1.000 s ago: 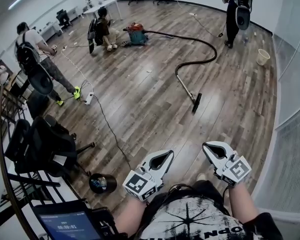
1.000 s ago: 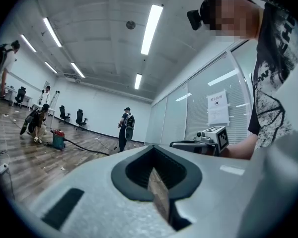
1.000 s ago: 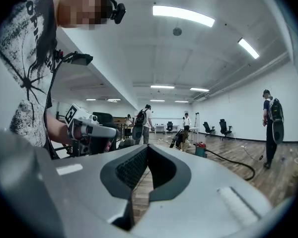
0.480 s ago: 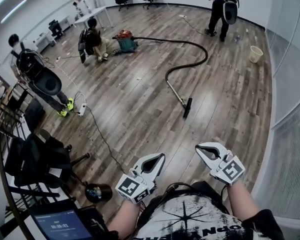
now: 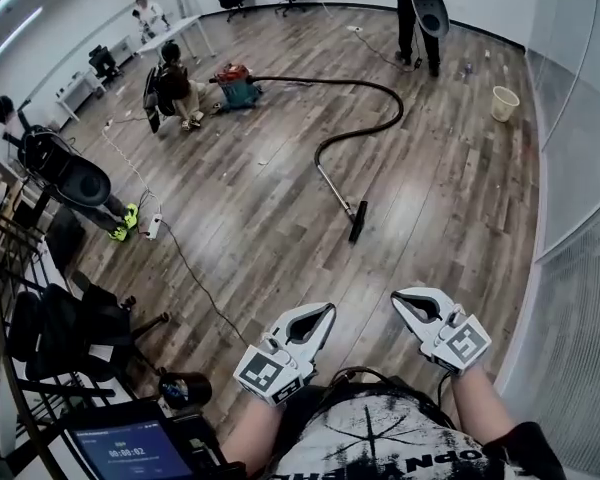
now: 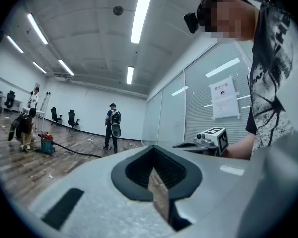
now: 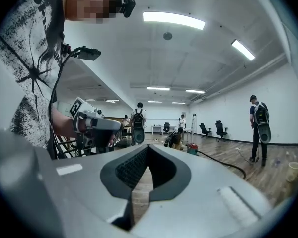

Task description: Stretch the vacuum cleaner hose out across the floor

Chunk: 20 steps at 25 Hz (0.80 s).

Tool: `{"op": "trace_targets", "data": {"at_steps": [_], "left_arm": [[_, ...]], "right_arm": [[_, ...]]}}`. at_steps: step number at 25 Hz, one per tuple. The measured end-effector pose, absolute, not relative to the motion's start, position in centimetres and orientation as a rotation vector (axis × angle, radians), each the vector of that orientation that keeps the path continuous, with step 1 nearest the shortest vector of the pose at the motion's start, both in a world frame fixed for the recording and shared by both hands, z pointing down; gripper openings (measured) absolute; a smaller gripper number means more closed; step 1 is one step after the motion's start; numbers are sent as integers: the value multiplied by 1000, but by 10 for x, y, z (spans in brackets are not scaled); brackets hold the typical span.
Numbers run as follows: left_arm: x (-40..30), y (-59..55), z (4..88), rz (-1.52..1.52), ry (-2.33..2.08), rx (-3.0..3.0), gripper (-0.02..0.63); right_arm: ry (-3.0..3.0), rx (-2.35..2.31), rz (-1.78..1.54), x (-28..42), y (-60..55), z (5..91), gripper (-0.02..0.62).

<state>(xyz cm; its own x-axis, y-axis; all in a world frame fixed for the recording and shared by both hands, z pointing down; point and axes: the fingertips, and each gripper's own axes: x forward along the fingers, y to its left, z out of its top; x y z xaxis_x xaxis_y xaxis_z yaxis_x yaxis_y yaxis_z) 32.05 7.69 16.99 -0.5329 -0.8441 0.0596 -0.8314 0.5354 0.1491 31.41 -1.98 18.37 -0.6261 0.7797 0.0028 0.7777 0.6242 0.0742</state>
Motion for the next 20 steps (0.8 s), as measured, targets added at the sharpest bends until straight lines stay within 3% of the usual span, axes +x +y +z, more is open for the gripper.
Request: {"op": "trace_targets", "data": {"at_steps": [8, 20], "left_arm": [[304, 57, 162, -200, -2633, 1378, 2], [223, 41, 198, -243, -2574, 1426, 2]], "right_arm": [[2859, 1374, -18, 299, -39, 179, 8], [2944, 1334, -76, 224, -48, 208, 8]]}}
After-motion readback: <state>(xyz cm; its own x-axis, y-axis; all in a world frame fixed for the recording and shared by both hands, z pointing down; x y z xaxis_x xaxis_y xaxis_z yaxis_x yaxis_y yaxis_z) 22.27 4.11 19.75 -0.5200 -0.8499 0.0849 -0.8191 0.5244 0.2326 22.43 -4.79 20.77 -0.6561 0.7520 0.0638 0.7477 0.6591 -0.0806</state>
